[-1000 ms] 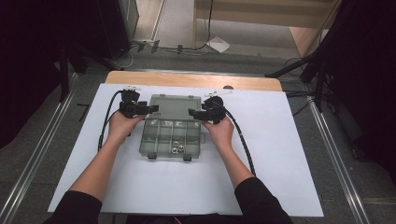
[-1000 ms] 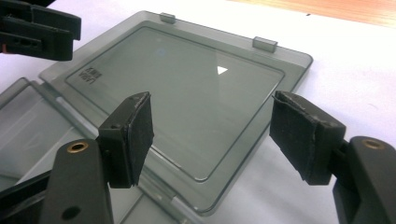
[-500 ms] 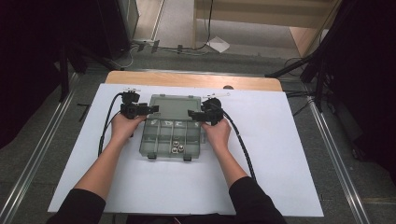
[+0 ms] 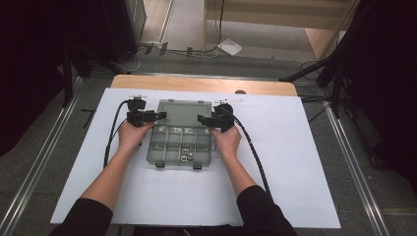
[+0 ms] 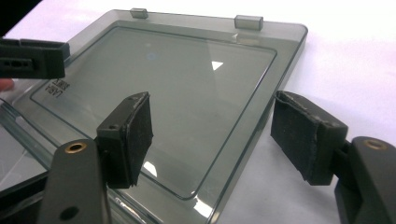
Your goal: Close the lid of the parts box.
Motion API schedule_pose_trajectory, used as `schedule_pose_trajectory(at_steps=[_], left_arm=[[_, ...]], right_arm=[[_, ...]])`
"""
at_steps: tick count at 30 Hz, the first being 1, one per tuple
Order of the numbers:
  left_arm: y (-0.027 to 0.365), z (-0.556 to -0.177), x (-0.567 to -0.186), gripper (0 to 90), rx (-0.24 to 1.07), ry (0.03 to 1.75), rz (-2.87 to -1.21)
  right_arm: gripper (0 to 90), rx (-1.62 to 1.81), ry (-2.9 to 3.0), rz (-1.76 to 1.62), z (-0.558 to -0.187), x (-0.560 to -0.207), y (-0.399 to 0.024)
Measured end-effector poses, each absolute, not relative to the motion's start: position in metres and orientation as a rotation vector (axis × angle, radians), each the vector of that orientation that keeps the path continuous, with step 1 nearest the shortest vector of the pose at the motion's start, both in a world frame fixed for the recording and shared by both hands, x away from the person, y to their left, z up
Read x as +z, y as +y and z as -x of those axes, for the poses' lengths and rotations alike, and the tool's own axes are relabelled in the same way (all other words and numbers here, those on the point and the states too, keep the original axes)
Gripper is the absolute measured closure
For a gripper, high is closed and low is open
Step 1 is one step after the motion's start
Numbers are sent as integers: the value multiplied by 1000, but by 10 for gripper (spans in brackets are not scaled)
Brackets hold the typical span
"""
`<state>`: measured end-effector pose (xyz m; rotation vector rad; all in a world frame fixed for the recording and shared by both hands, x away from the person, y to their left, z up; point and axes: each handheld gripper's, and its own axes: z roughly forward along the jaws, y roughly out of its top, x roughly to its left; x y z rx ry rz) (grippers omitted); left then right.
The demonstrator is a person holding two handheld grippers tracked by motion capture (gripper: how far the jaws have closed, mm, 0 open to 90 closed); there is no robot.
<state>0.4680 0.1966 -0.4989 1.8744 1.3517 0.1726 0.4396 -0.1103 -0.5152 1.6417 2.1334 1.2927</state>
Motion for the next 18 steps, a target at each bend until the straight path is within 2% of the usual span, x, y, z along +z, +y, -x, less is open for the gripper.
schedule_pose_trajectory(at_steps=[18], left_arm=[[188,-467,-499,412,190,1394,-1857]], right_arm=[[290,1307,2099,-1713,-439,-518,-106]])
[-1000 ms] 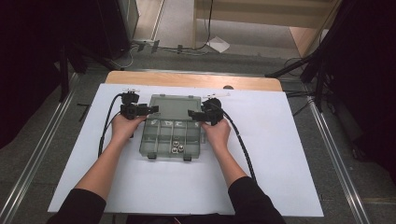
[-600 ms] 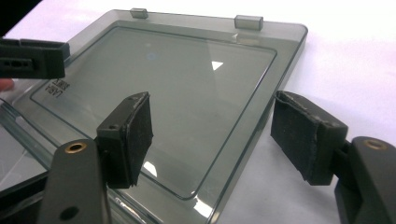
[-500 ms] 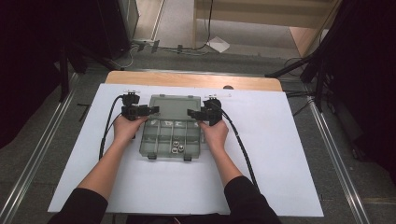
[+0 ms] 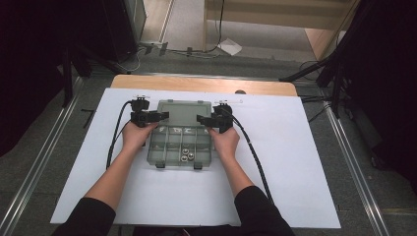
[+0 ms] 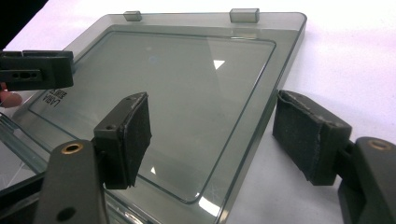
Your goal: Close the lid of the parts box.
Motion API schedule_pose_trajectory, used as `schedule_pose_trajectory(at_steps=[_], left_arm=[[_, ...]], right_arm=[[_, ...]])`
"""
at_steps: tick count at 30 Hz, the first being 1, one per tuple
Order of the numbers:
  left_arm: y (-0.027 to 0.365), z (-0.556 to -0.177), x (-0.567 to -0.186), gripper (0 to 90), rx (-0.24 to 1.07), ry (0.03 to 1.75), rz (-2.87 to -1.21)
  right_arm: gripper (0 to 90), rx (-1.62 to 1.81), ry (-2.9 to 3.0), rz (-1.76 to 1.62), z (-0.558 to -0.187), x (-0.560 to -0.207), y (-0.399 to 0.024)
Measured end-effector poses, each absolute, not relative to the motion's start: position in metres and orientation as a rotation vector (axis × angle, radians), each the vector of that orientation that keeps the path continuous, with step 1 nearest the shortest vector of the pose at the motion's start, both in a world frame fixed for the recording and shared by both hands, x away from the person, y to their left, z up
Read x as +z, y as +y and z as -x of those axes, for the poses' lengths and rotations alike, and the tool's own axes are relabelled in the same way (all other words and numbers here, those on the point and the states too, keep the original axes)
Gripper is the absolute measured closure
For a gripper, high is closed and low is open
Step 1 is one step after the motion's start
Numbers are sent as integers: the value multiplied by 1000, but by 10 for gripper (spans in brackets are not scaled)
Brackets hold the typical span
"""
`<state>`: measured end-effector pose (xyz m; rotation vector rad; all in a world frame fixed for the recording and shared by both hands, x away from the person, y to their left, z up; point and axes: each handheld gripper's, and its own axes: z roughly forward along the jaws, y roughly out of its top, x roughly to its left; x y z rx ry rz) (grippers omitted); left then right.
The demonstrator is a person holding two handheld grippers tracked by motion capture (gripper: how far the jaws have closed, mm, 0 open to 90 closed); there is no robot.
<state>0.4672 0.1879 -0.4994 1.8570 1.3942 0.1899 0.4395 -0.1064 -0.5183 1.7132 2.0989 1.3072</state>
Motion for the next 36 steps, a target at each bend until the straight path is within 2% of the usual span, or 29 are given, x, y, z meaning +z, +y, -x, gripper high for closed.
schedule_pose_trajectory(at_steps=[2,9,10,14,20,21,23,32,36], left_arm=[[190,-468,-500,438,179,1397,-1844],[190,-468,-500,442,168,1427,-1817],[191,-468,-501,476,172,1429,-1806],[193,-468,-501,497,153,1438,-1796],[194,-469,-501,498,119,1456,-1761],[197,-470,-502,499,57,1460,-1723],[198,-471,-503,524,18,1474,-1684],[203,-471,-500,565,12,1444,-1684],[208,-470,-496,614,4,1422,-1661]], right_arm=[[290,1307,2098,-1711,-440,-518,-107],[312,1305,2090,-1732,-439,-518,-107],[317,1311,2084,-1739,-439,-518,-107],[332,1316,2075,-1754,-439,-518,-108],[397,1343,2063,-1821,-439,-518,-113],[398,1342,2066,-1823,-439,-518,-113],[425,1364,2082,-1822,-439,-518,-114],[448,1390,2089,-1804,-440,-517,-115],[468,1397,2090,-1777,-440,-514,-116]])
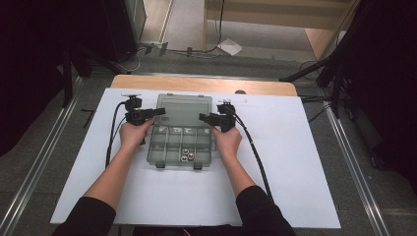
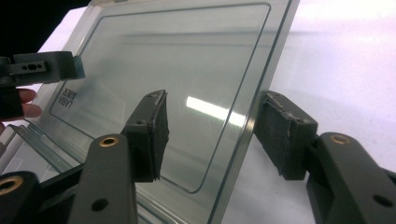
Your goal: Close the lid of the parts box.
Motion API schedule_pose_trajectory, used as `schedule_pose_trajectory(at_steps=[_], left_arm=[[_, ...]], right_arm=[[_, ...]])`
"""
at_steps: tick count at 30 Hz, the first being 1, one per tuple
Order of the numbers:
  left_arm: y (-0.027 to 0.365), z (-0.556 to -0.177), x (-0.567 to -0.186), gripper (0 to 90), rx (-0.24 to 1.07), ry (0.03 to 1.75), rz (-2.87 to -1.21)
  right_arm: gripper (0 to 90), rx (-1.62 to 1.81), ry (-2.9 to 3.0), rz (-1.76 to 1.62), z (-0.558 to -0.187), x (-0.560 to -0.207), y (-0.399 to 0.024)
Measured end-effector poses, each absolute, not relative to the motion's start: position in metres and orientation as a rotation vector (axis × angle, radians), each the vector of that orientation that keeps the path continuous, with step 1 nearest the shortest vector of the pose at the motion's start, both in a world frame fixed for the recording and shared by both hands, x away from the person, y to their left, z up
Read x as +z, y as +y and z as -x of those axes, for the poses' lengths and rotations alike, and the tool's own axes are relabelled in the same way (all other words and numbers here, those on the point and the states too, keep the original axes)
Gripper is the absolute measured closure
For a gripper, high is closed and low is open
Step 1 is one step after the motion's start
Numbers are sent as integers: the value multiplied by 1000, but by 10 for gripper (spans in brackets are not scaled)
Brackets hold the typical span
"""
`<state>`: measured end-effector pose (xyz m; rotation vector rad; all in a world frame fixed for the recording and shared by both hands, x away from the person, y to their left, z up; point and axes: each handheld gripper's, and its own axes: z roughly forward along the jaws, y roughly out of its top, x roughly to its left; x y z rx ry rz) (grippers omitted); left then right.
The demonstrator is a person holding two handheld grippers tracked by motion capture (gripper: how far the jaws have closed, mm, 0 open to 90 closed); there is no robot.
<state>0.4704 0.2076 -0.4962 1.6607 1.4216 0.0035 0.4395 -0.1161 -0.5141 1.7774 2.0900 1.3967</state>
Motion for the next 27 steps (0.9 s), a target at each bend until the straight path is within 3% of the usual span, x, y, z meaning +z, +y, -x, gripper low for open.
schedule_pose_trajectory(at_steps=[10,27], left_arm=[[214,-468,-485,685,27,1349,-1683],[216,-462,-472,705,101,1227,-1754]], right_arm=[[558,1402,2100,-1724,-439,-504,-122],[669,1375,2150,-1622,-438,-485,-130]])
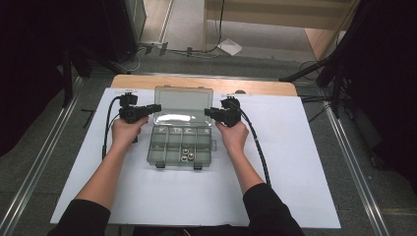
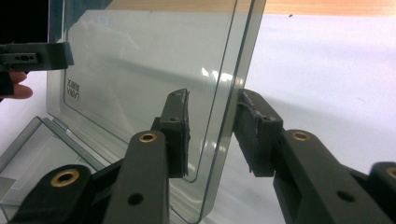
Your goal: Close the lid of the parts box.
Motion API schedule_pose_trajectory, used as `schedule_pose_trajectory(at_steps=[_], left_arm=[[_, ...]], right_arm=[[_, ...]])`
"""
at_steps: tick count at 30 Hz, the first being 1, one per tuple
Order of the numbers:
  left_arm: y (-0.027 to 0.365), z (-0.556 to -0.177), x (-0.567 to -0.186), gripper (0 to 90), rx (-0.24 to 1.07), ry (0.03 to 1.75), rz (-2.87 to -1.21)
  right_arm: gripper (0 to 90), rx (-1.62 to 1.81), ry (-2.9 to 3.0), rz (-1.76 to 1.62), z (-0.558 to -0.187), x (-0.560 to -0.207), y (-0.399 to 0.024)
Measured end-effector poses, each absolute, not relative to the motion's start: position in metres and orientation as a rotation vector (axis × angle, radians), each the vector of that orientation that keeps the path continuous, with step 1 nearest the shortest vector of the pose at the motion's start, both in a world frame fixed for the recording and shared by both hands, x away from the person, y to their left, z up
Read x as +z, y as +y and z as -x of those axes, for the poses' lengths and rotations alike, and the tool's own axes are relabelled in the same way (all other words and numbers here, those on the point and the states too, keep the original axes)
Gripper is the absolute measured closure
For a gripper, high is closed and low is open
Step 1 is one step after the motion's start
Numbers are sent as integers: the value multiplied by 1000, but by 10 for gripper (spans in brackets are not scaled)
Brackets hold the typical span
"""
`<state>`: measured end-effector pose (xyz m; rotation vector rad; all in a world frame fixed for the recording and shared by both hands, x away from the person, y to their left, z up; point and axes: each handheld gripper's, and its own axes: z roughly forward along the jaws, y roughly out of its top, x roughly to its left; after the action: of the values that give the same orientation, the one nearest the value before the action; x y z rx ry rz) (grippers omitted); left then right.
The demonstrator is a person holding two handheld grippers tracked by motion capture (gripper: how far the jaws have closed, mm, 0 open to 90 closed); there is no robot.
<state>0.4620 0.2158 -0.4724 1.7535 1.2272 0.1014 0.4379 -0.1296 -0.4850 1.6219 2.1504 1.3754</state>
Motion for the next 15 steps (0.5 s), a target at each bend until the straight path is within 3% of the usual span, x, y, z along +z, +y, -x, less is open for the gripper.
schedule_pose_trajectory(at_steps=[9,15], left_arm=[[218,-461,-470,722,103,1191,-1763],[216,-463,-467,715,99,1193,-1791]], right_arm=[[645,1382,2158,-1578,-444,-472,-132],[705,1350,2180,-1559,-445,-469,-134]])
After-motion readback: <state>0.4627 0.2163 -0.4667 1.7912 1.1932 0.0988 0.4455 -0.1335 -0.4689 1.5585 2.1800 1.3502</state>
